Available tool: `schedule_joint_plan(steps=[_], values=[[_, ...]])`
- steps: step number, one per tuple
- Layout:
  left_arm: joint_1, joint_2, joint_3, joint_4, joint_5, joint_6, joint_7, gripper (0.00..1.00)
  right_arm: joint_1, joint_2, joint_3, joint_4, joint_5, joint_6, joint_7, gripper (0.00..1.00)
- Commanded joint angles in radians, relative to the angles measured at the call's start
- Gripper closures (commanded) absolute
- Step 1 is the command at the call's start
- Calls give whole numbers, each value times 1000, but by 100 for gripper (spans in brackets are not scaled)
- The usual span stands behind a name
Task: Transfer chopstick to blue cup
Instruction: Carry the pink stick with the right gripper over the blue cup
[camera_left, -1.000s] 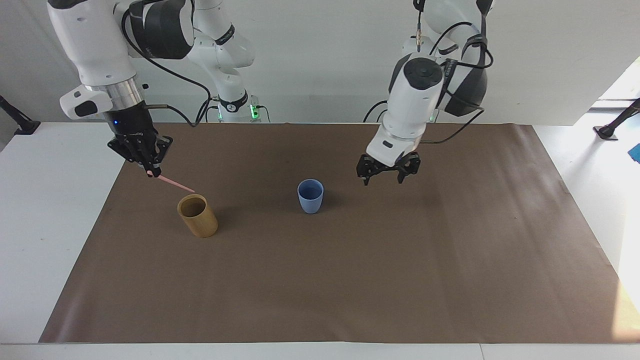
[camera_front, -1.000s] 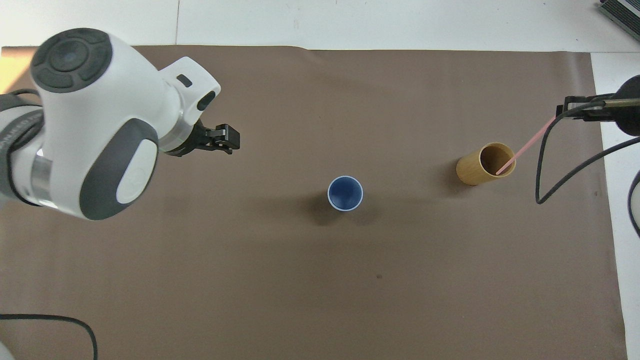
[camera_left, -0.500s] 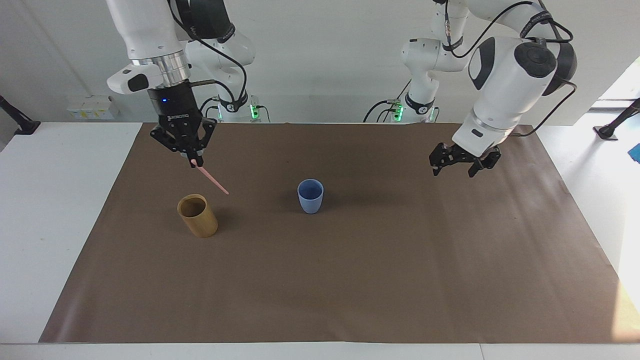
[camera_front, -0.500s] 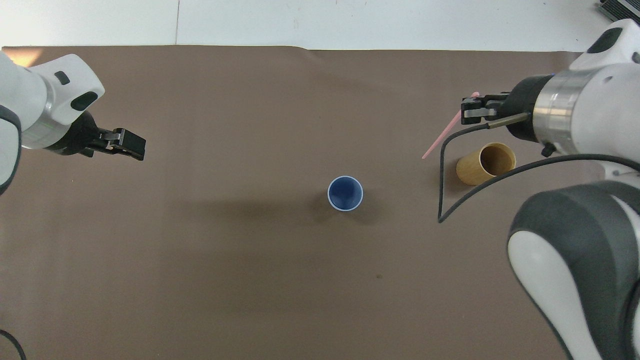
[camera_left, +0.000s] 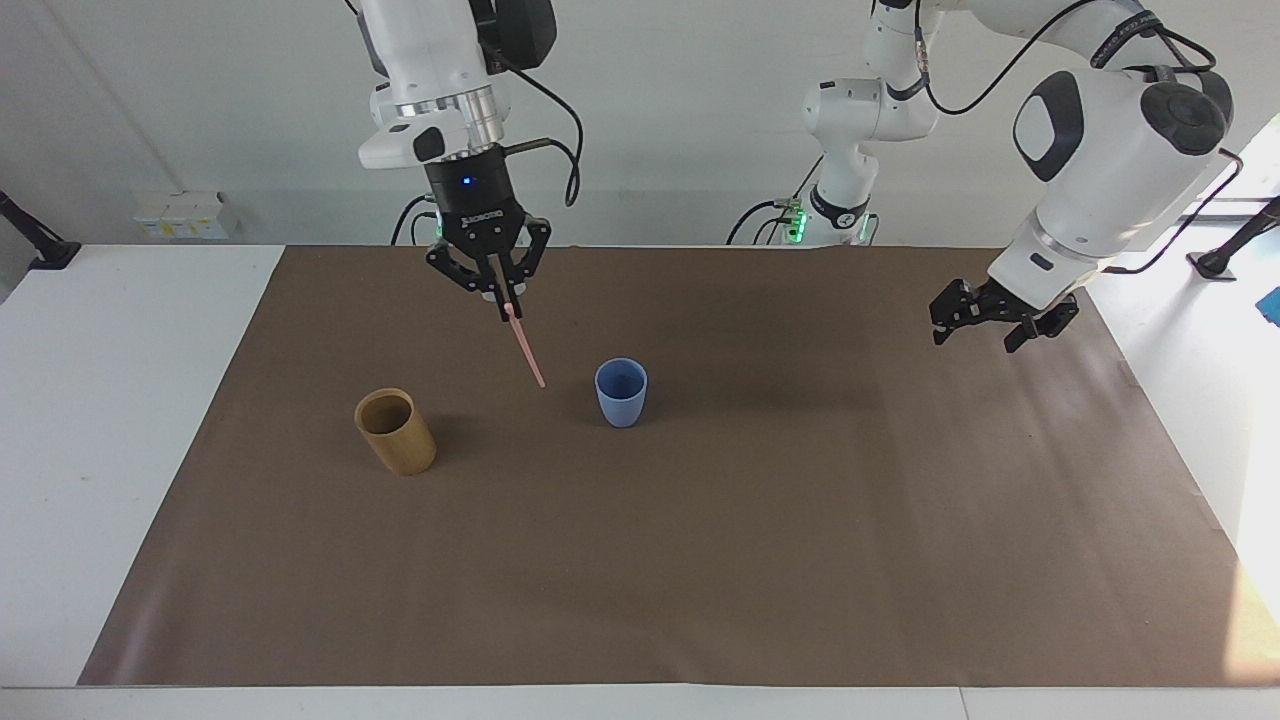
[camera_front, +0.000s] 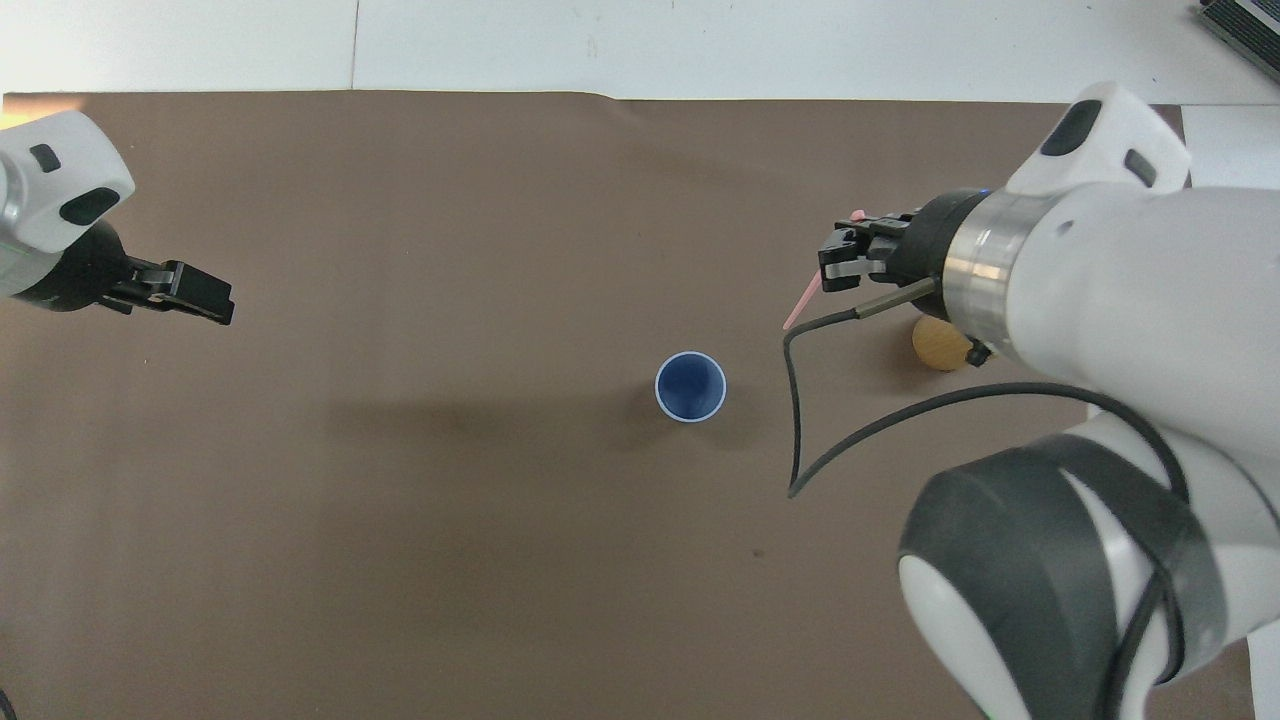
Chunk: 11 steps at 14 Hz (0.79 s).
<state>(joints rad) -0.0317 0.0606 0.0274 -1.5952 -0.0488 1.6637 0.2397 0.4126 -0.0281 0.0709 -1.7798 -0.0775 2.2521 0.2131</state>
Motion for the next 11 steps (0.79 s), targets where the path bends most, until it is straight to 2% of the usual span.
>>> schedule_joint_plan(steps=[1,3,5,7,11], values=[[3,-56,-10,47,23,-108,16,0,35,-16,-5,-43,-60,32,64,100],[-7,-67,-18,95,37,-192,15,0,48,-15,-5,-69,-82,44,75,100],[-11,-105,-26,97,34,-232,6,0,73,-22,-5,-111,-82,50,110,100],[-10,-131,-32,83,30,-234,3,0,90,-15,-5,-136,-91,69,158,100],[-8,-136,-29,67,30,-234,-6,0,91,30,-5,-194,-134,178,161,100]])
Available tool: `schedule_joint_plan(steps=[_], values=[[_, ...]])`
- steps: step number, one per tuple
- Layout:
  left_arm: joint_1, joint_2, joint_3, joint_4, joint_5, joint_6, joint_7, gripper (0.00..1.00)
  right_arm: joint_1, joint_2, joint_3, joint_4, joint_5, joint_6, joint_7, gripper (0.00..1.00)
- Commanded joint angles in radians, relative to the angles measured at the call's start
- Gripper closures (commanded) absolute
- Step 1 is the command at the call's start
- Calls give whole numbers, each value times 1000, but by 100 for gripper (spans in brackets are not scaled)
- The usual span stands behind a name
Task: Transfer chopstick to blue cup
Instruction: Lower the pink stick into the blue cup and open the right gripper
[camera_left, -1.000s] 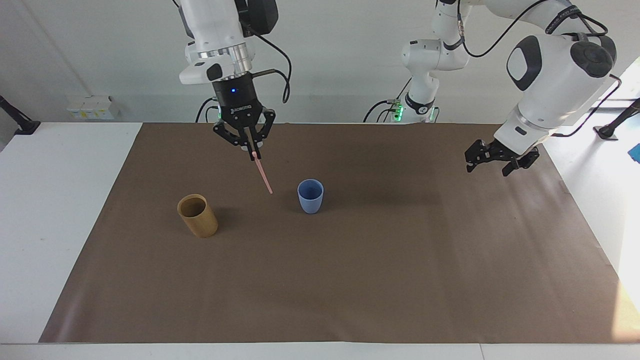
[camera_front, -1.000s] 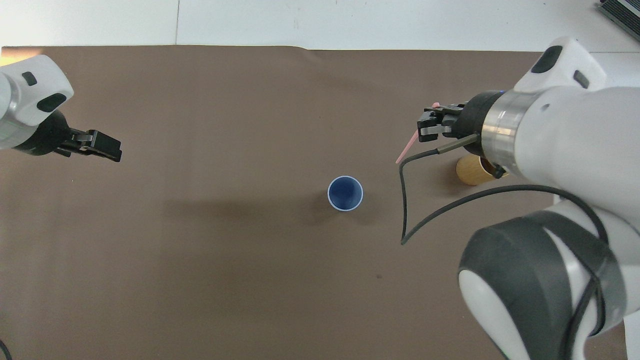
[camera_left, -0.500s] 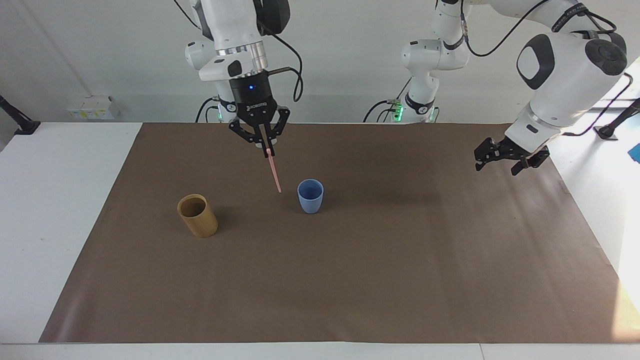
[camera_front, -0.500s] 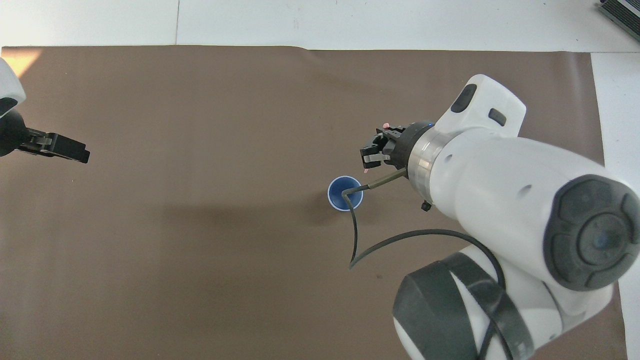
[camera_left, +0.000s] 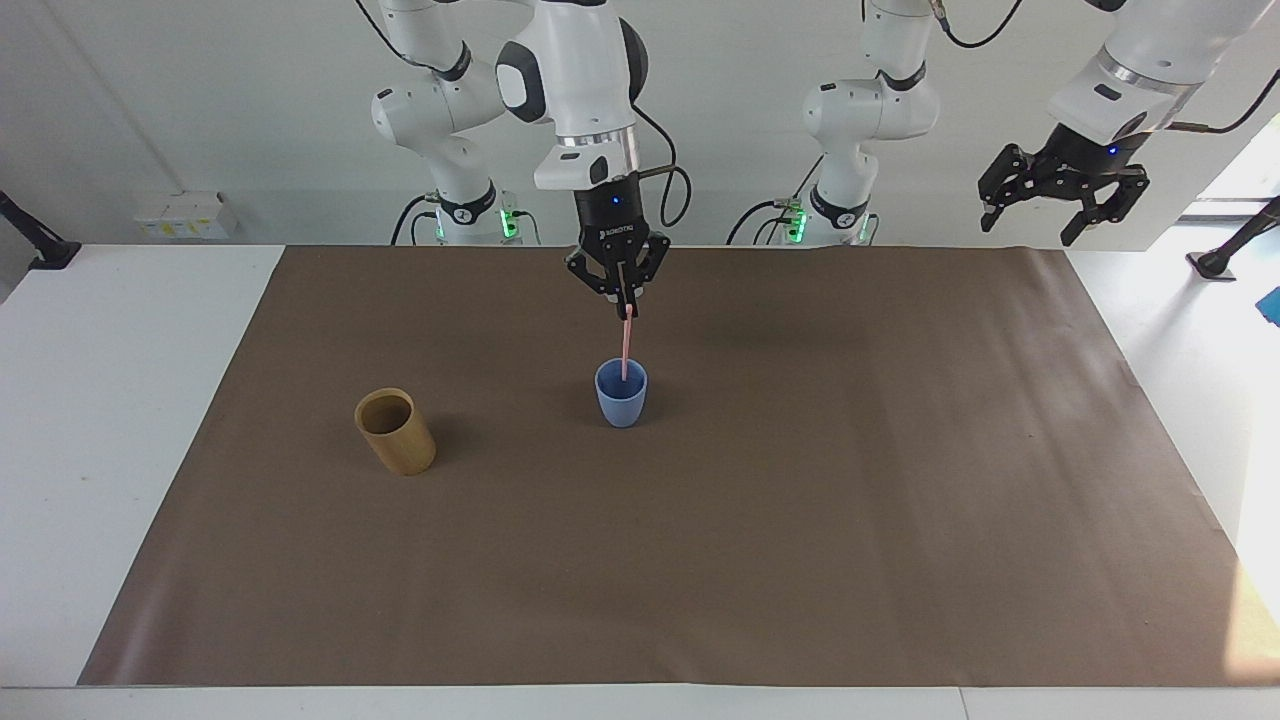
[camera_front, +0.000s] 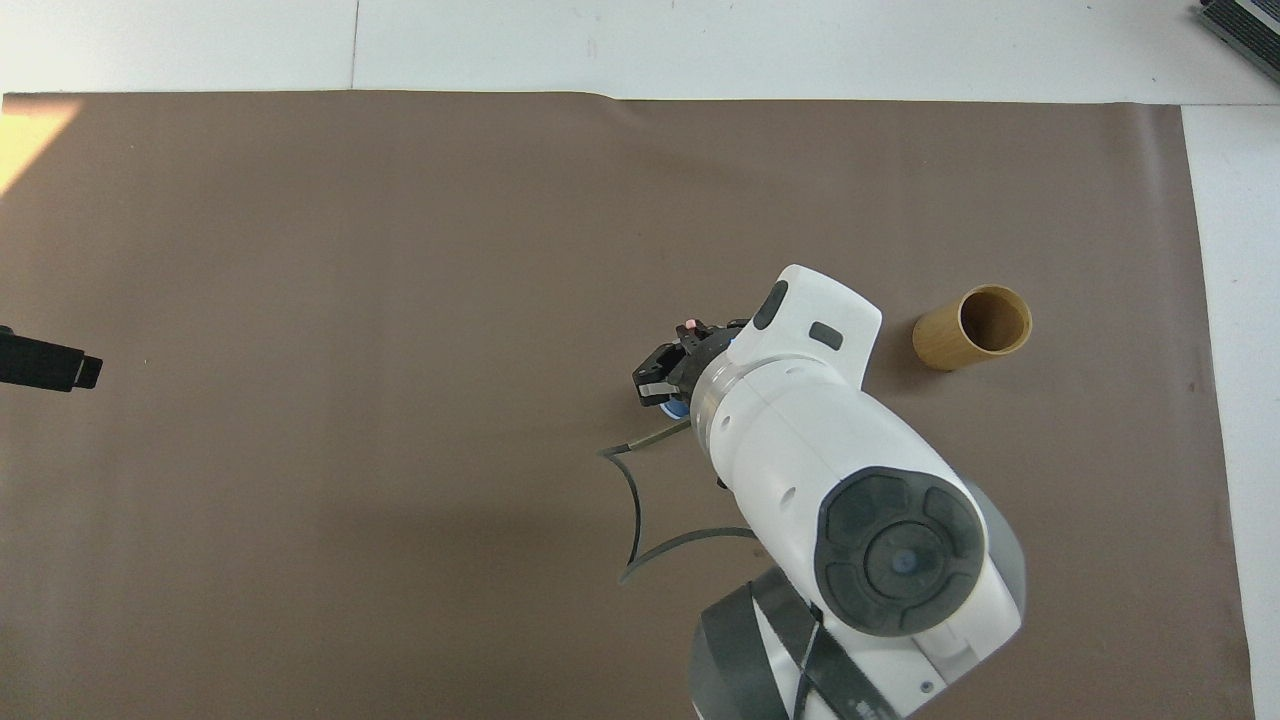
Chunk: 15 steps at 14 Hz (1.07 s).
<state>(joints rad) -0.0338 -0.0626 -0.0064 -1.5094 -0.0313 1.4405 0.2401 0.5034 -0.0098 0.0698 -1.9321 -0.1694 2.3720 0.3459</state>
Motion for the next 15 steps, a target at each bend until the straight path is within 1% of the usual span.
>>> schedule_joint_plan(steps=[1,2,3,5,7,8,9,10,11,12,13,15], values=[[-8,-28,3,-40,11,-9,-21,0,-3,16,-4,-54,-45,68,27,100],[-9,-49,3,-93,13,3,-31,0,-9,16,-4,-60,-45,67,27,100],[-8,-68,5,-116,13,3,-35,0,-13,17,-4,-62,-45,64,28,100],[-5,-72,3,-129,14,11,-35,0,-16,28,-5,-76,-45,67,31,100],[-5,-65,3,-123,14,47,-33,0,-16,42,-5,-85,-44,69,36,100],[-3,-50,3,-101,11,41,-33,0,-16,51,-4,-85,-44,72,51,89],[2,-34,3,-88,4,29,-33,0,-16,56,-4,-79,-41,72,67,73],[-4,-40,3,-101,7,28,-33,0,-16,60,-4,-71,-38,70,96,68],[-9,-46,5,-116,14,31,-31,0,-16,68,-4,-58,-35,69,132,53],[-9,-48,5,-117,14,32,-33,0,-16,71,-4,-51,-35,67,148,35],[-8,-48,3,-115,13,29,-31,0,-19,79,-5,-42,-30,67,150,22],[-8,-48,3,-110,7,21,-38,0,-38,80,-8,-9,-27,59,151,0]])
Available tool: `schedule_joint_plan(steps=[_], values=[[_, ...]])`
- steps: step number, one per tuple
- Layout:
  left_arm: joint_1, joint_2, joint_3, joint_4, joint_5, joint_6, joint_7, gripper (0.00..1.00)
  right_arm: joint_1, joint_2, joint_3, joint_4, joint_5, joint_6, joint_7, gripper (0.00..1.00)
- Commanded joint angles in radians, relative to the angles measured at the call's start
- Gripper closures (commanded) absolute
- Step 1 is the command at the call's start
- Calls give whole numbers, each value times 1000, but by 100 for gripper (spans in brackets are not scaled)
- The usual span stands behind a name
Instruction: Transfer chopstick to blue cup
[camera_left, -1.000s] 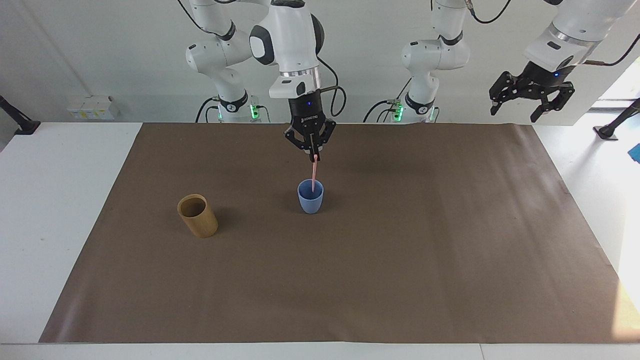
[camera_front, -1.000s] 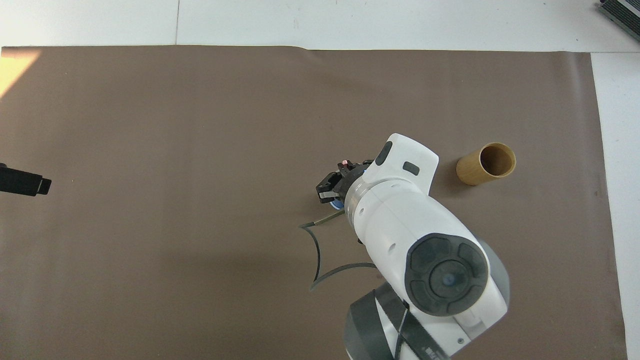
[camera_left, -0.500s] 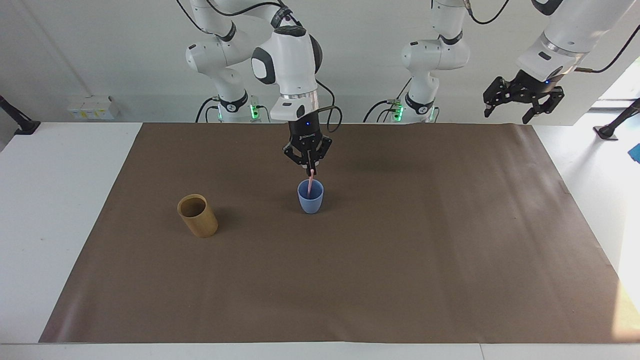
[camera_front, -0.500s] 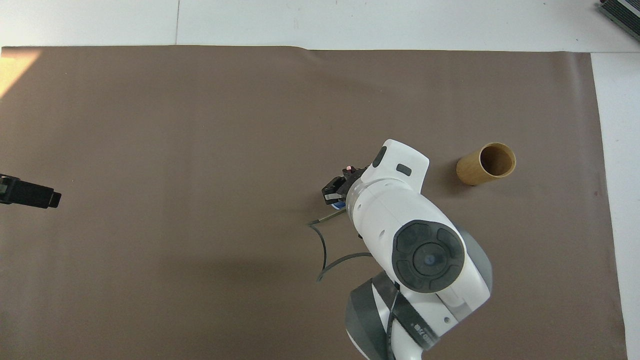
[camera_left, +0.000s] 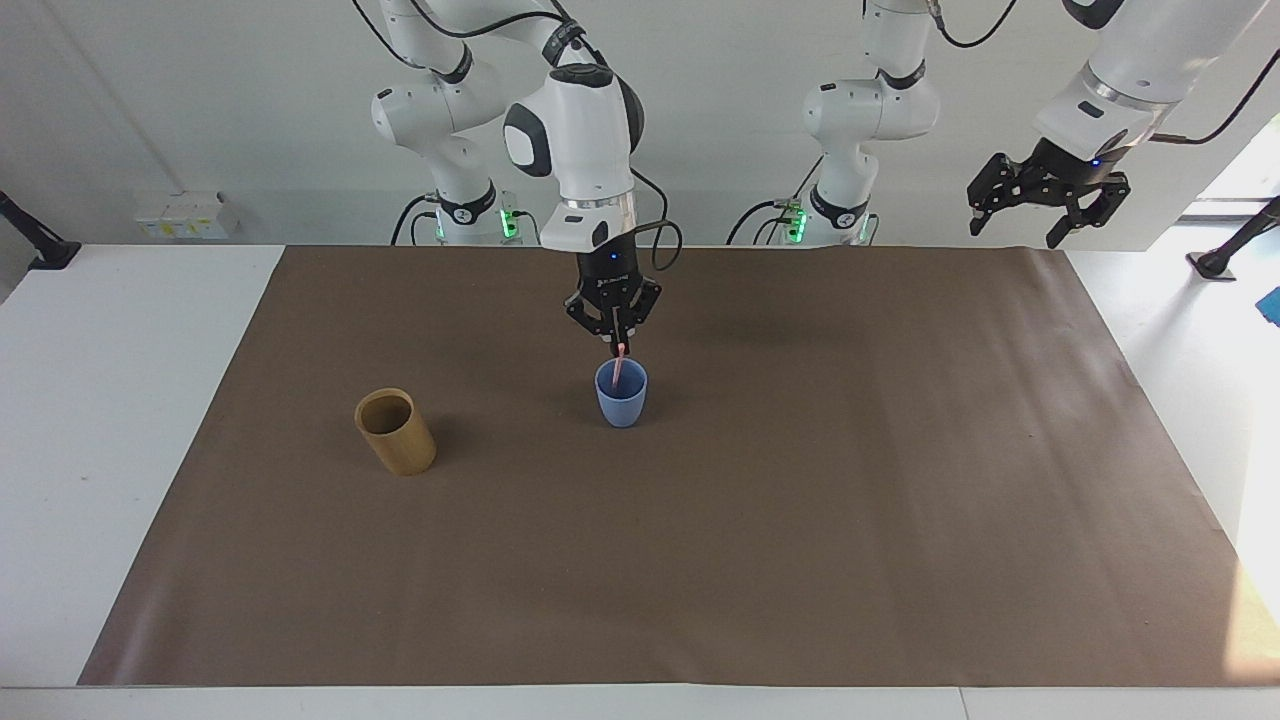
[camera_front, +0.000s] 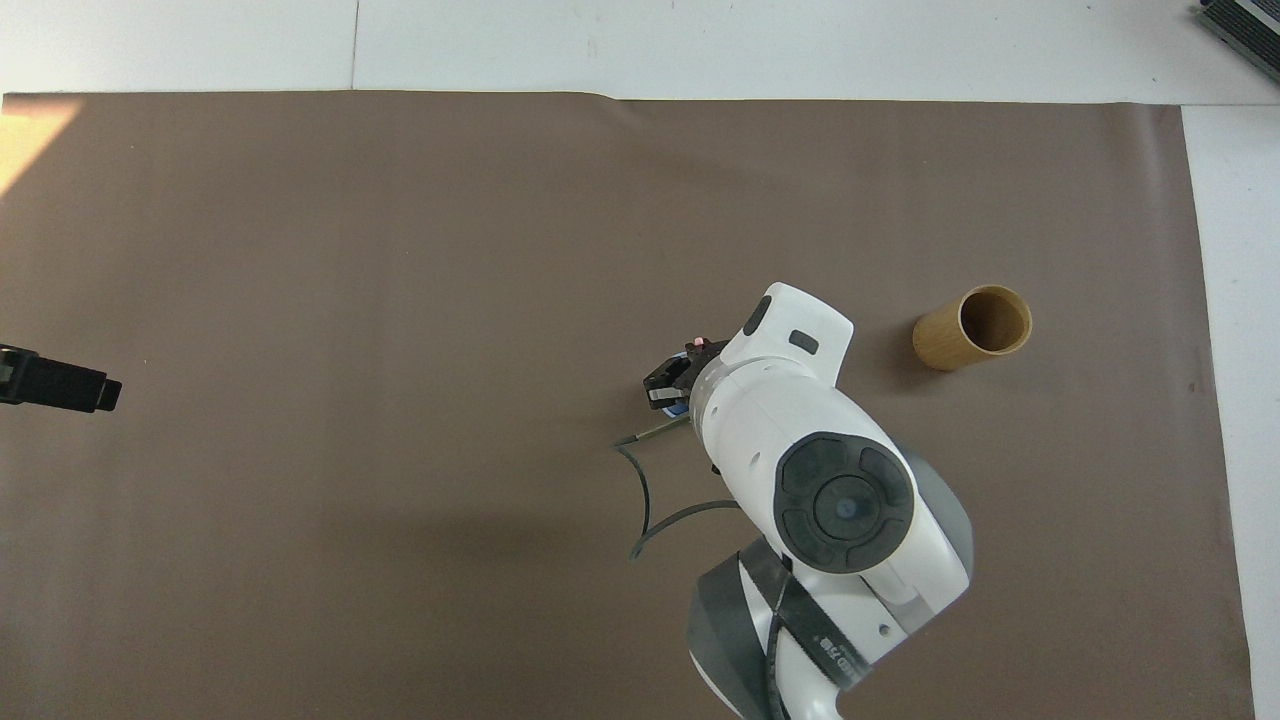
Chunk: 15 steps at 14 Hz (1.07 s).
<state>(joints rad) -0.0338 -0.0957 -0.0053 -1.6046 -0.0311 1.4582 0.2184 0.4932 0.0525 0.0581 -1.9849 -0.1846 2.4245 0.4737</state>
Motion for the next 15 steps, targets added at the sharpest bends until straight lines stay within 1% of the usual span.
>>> schedule_joint_plan(steps=[1,2,4,9,12,15], values=[[-11,-15,1,-17,7,-4,-16,0,-53,15,3,64,-10,-4,22,0],[-11,-13,1,-12,7,2,-16,0,-79,6,5,83,-4,-30,20,0],[1,-13,2,-14,7,1,-13,0,-117,-19,-4,129,23,-132,19,0],[3,-13,16,-14,8,1,-13,0,-323,-86,-7,234,99,-408,-15,0],[2,-13,15,-14,8,1,-13,0,-383,-83,-7,360,108,-621,-95,0],[6,-13,16,-14,8,1,-13,0,-439,-71,-9,455,138,-766,-162,0]])
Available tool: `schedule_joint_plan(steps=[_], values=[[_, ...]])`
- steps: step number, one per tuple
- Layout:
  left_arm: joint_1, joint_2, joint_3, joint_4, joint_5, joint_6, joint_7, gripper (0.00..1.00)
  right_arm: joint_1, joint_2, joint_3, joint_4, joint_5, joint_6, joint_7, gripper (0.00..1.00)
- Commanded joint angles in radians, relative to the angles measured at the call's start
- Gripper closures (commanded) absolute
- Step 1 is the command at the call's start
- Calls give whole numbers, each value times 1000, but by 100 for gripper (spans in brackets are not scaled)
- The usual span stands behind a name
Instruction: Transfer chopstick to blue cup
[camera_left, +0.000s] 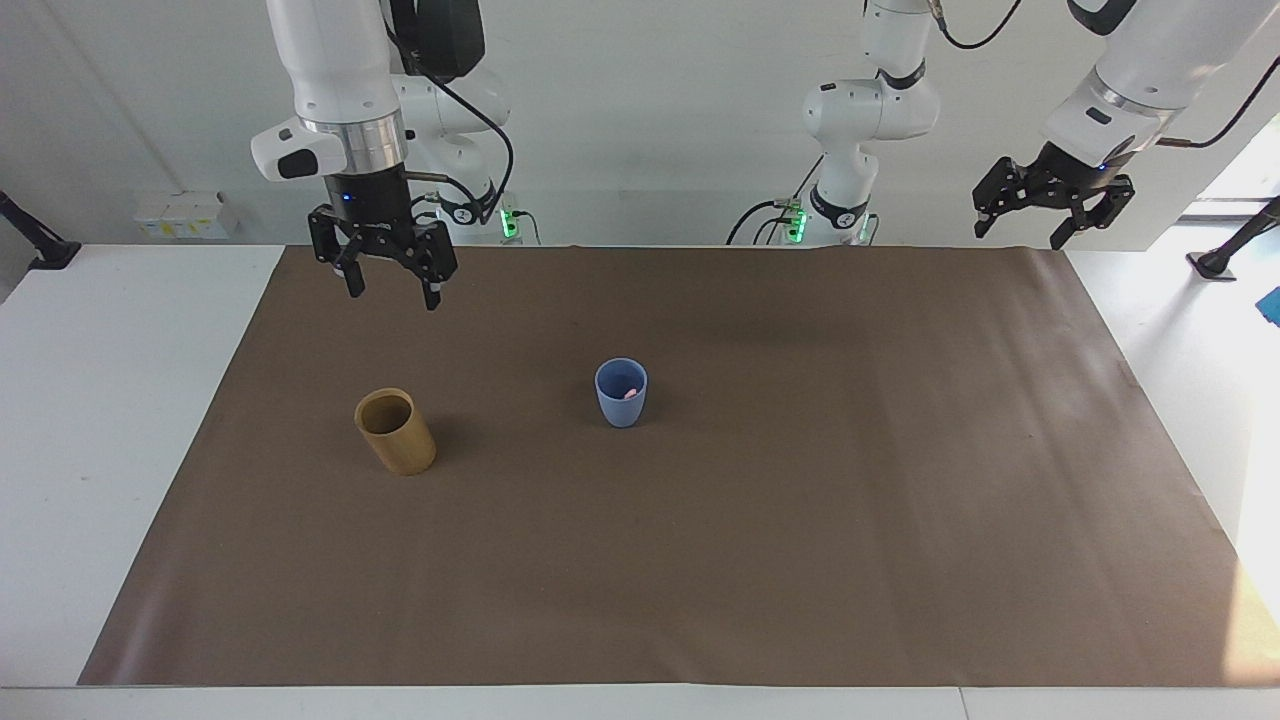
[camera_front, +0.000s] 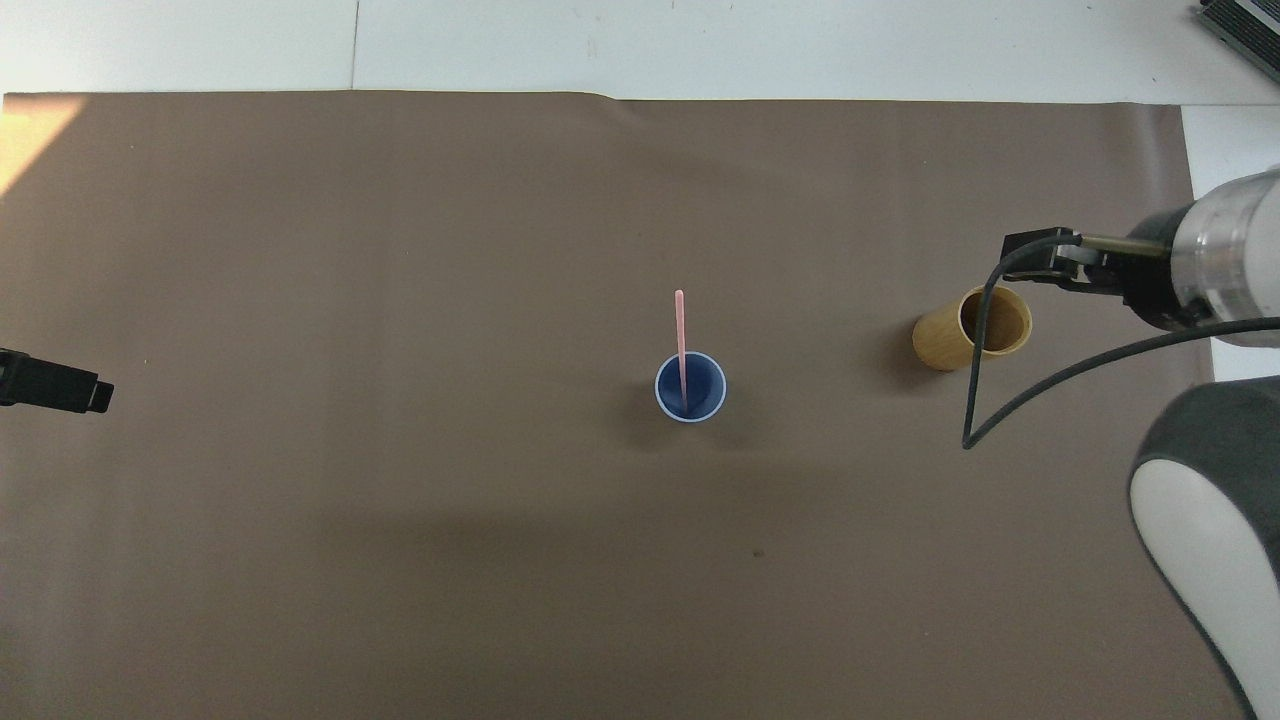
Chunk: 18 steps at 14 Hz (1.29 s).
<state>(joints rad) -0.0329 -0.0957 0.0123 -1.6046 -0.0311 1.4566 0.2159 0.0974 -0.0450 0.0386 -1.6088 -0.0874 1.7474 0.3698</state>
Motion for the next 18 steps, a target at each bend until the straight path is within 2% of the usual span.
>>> schedule_joint_plan(steps=[1,3,5,8,18], values=[[4,-13,-2,-14,8,2,-10,0,-68,37,10,120,64,-145,-72,0],[2,-13,-3,-14,8,2,-10,0,-91,66,12,200,75,-239,-75,0],[4,-13,-3,-14,8,2,-10,0,-97,71,9,225,78,-301,-75,0],[4,-13,-2,-14,8,2,-10,0,-113,28,6,163,103,-295,-74,0],[4,-13,-3,-14,8,2,-10,0,-107,13,12,132,110,-292,-87,0]])
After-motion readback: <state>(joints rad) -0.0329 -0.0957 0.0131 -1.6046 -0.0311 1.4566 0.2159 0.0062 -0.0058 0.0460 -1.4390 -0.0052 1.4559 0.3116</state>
